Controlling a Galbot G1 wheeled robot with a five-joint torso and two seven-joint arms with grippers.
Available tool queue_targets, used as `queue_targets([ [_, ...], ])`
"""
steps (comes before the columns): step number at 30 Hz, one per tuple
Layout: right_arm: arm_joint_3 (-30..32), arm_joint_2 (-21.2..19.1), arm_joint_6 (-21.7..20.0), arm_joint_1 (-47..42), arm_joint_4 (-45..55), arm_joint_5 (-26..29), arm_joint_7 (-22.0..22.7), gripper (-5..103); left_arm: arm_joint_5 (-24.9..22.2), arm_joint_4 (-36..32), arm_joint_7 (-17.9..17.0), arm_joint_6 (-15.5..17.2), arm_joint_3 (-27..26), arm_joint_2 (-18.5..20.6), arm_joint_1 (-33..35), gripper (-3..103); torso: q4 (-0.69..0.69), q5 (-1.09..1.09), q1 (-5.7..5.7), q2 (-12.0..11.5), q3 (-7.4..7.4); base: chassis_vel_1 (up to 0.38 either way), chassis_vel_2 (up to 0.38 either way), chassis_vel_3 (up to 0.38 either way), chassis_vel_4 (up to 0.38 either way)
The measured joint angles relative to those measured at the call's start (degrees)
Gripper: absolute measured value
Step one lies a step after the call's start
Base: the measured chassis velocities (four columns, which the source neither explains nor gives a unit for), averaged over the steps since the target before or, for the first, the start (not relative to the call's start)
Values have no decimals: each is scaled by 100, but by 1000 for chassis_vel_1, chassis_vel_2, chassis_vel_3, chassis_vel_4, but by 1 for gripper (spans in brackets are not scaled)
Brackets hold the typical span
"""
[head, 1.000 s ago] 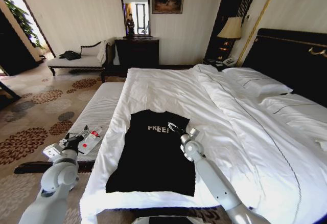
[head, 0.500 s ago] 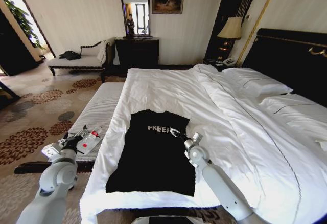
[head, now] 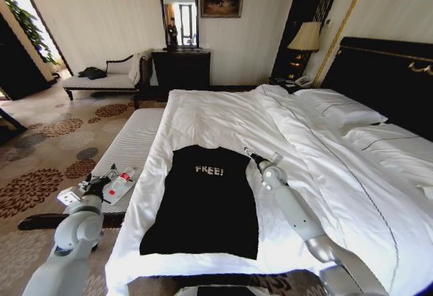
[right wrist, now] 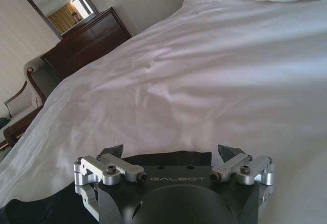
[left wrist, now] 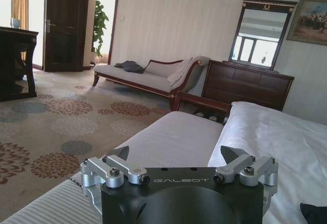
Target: Fold the clothes on the bed.
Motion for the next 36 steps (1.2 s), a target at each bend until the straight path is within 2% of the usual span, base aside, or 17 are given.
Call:
queue_targets([
  [7, -44, 175, 34, 116, -541, -196, -290, 102, -5, 45, -3, -2, -37, 26, -10, 100, -2, 0, 0, 0, -1, 0, 0, 0, 0],
  [9, -10, 213, 85, 136, -669, -219, -354, 89, -4, 87, -3, -4, 23, 67, -94, 100, -1, -1, 0, 0, -1, 0, 0, 0, 0],
  [11, 7, 217, 103, 138, -699, -219, -377, 89, -4, 120, -3, -4, 61, 98, -153, 100, -1, -1, 0, 0, -1, 0, 0, 0, 0],
  [15, 61, 207, 154, 119, -725, -219, -444, 67, -10, 306, -17, -7, 265, 244, -521, 100, -5, 1, 0, 0, 0, 0, 0, 0, 0],
  [17, 77, 202, 161, 112, -725, -219, -449, 67, -18, 361, -26, -7, 325, 270, -623, 100, -5, 1, 0, 0, 0, 0, 0, 0, 0],
  [20, 120, 179, 177, 88, -722, -213, -463, 51, -56, 548, -51, -7, 573, 328, -970, 100, -3, 0, 0, 0, -1, 0, 0, 0, 0],
  [21, 120, 179, 177, 88, -722, -213, -463, 51, -56, 548, -51, -7, 573, 328, -970, 100, -3, 0, 0, 0, -1, 0, 0, 0, 0],
  [23, 125, 161, 180, 74, -713, -207, -491, 40, -103, 663, -76, -3, 744, 332, -1164, 100, -3, 0, 0, 0, -1, 0, 0, 0, 0],
  [26, 125, 160, 185, 72, -715, -205, -512, 34, -119, 724, -84, 2, 845, 326, -1266, 100, -4, 0, 0, 0, 0, 0, 0, 0, 0],
  [30, 129, 179, 218, 74, -750, -216, -551, 13, -125, 851, -90, 9, 1015, 308, -1435, 100, -1, 0, -1, 0, 0, 0, 0, 0, 0],
  [32, 139, 179, 238, 74, -745, -223, -553, 13, -128, 898, -92, 9, 1053, 311, -1485, 100, 0, 0, -1, 0, 0, 0, 0, 0, 0],
  [34, 175, 158, 295, 64, -595, -244, -561, 3, -237, 1180, -77, 8, 1245, 338, -1762, 100, 0, 0, -1, 0, 0, 0, 0, 0, 0],
  [36, 181, 150, 306, 61, -556, -248, -561, 2, -293, 1276, -65, 7, 1304, 342, -1855, 100, 0, 0, -1, 0, -1, 0, 0, 0, 0],
])
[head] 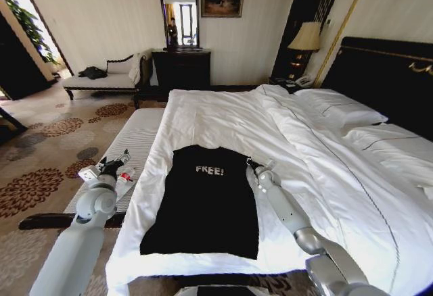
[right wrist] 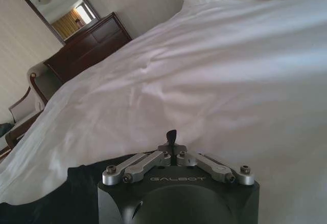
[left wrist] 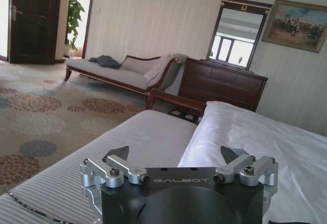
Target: Fold the clothes on the bed.
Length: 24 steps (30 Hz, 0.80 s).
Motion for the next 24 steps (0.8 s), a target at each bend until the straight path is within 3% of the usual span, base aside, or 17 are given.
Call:
queue_targets([
  [6, 6, -84, 78, -45, 375, -126, 2, 0, -522, 1136, 86, 186, 687, -85, -1045, 100, -1, 0, 0, 0, 0, 0, 0, 0, 0],
  [8, -36, -126, 123, -71, 460, -227, -2, 0, -755, 1968, 122, 274, 1228, -330, -1864, 100, -4, 0, 1, 0, 1, 0, 0, 0, 0],
  [11, -53, -126, 134, -84, 476, -260, -2, 0, -778, 2431, 172, 284, 1510, -481, -2222, 100, -6, 2, 1, 0, 0, 0, 0, 0, 0],
  [13, -53, -106, 143, -115, 494, -294, 7, 0, -774, 3153, 361, 263, 1932, -795, -2624, 100, -4, 1, 2, -1, 1, 0, 0, 0, 0],
  [14, -53, -106, 143, -115, 494, -294, 7, 0, -774, 3153, 361, 263, 1932, -795, -2624, 100, -4, 1, 2, -1, 1, 0, 0, 0, 0],
  [17, -31, -111, 144, -164, 560, -312, 21, 0, -709, 4107, 855, 77, 2279, -1323, -3070, 100, 0, 0, 2, 0, 1, 0, 0, 0, 0],
  [19, -27, -122, 145, -172, 570, -316, 22, 0, -699, 4275, 948, 36, 2289, -1424, -3149, 100, 0, -1, 2, -1, 2, 0, 0, 0, 0],
  [21, -8, -166, 146, -205, 594, -323, 26, 0, -614, 4927, 1369, -153, 2283, -1822, -3493, 100, -4, 2, 1, 0, 0, 0, 0, 0, 0],
  [24, -6, -175, 147, -220, 595, -325, 28, 0, -533, 5144, 1503, -190, 2278, -1953, -3607, 100, -7, 1, 1, 0, 0, 0, 0, 0, 0],
])
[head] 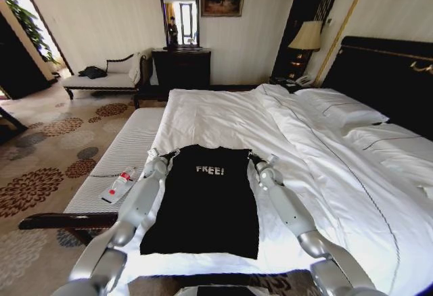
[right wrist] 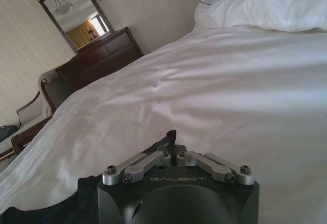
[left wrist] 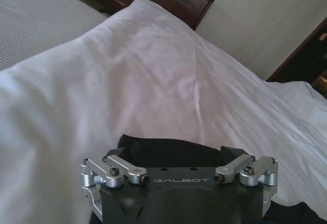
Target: Fold the clothes on the bed.
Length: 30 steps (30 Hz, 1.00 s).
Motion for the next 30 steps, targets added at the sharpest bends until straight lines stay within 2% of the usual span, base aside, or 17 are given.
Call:
queue_targets([
  [5, -42, 29, 3, -19, 0, -25, 4, 0, 260, 185, 99, -44, -24, -66, -89, 100, 9, 0, 0, 0, 0, 0, 0, 0, 0],
  [11, -33, 6, 7, -58, 20, -29, 3, 0, 228, -35, 211, -46, -219, 169, -13, 100, 6, -1, -2, 1, 0, 0, 0, 0, 0],
  [16, -42, 31, 8, -66, 21, -45, 4, 0, 210, 60, 355, -74, -262, 328, -35, 100, 5, -2, -1, 1, 0, 0, 0, 0, 0],
  [20, -92, 69, 8, -66, 21, -59, 5, 0, 228, 155, 389, -76, -284, 300, -32, 100, 7, -2, -1, 1, 0, 0, 0, 0, 0],
  [25, -173, 110, 8, -37, 25, -69, 12, 0, 325, 462, 393, -76, -364, 207, -48, 100, 1, -2, -1, 1, 0, 0, 0, 0, 0],
  [28, -252, 142, 8, 7, 25, -69, 12, 0, 431, 726, 451, -89, -396, 178, -89, 100, 9, -2, -1, 1, 0, 0, 0, 0, 0],
  [30, -256, 146, 8, 10, 25, -69, 12, 0, 482, 823, 490, -108, -398, 150, -126, 100, 8, -2, -1, 1, 0, 0, 0, 0, 0],
])
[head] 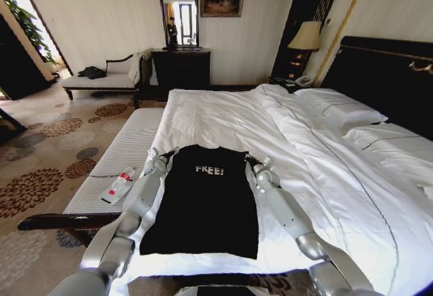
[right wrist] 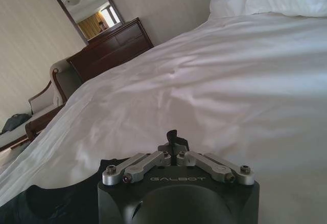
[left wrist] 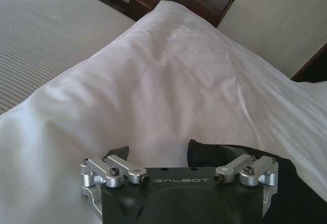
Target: Fold the clothes on the bed.
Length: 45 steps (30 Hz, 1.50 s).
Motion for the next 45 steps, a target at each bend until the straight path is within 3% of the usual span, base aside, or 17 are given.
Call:
queue_targets([
  [3, -1, 9, 0, 2, -3, 0, 0, 0, 65, 128, 52, -27, -2, -43, -55, 98, -3, 0, 0, 0, 0, 0, 0, 0, 0],
  [6, -16, 39, 0, 7, -36, -4, -1, 0, 184, 303, 147, -101, -11, -123, -138, 84, -6, 1, 0, 0, 0, 0, 0, 0, 0],
  [8, -19, 44, 0, 7, -40, -5, -1, 0, 196, 327, 159, -112, -14, -135, -148, 84, -6, 1, 0, 0, 0, 0, 0, 0, 0],
  [11, -48, 75, 1, 22, -70, -15, -4, 0, 283, 452, 208, -161, -34, -203, -186, 68, -2, 1, 0, 0, 0, 0, 0, 0, 0],
  [13, -53, 78, 2, 24, -73, -17, -4, 0, 295, 468, 215, -169, -37, -210, -190, 68, -2, 1, 0, 0, 0, 0, 0, 0, 0],
  [17, -97, 99, 4, 39, -98, -25, -6, 0, 339, 576, 261, -218, -72, -239, -240, 44, -4, 1, 0, 0, 0, 0, 0, 0, 0],
  [18, -97, 99, 4, 39, -98, -25, -6, 0, 339, 576, 261, -218, -72, -239, -240, 44, -4, 1, 0, 0, 0, 0, 0, 0, 0],
  [20, -116, 117, 5, 39, -108, -29, -7, 0, 352, 612, 274, -229, -76, -246, -264, 34, -3, 1, 0, 0, 0, 0, 0, 0, 0],
  [22, -122, 126, 6, 40, -114, -33, -7, 0, 359, 625, 277, -232, -77, -250, -279, 34, -3, 1, 1, 0, 0, 0, 0, 0, 0],
  [26, -140, 155, 7, 39, -138, -47, -7, 0, 387, 691, 286, -237, -78, -259, -350, 12, -3, 1, 0, 0, 0, 0, 0, 0, 0],
  [28, -141, 157, 8, 38, -138, -47, -7, 0, 391, 704, 287, -238, -76, -257, -367, 12, -3, 1, 0, 0, 0, 0, 0, 0, 0],
  [29, -141, 157, 8, 39, -138, -47, -5, 0, 395, 710, 289, -238, -64, -241, -389, 3, -4, 1, 0, 0, 0, 0, 0, 0, 0],
  [35, -140, 60, 35, 41, -24, -9, 26, 0, 306, 564, 289, -237, 12, -42, -435, 1, -5, 0, 1, 0, 0, 0, 0, 0, 0],
  [45, -251, -328, 303, 456, 389, 470, -91, 0, -593, -562, 96, -171, 446, 806, -765, 1, -2, 1, 1, 0, 0, 0, 0, 0, 0],
])
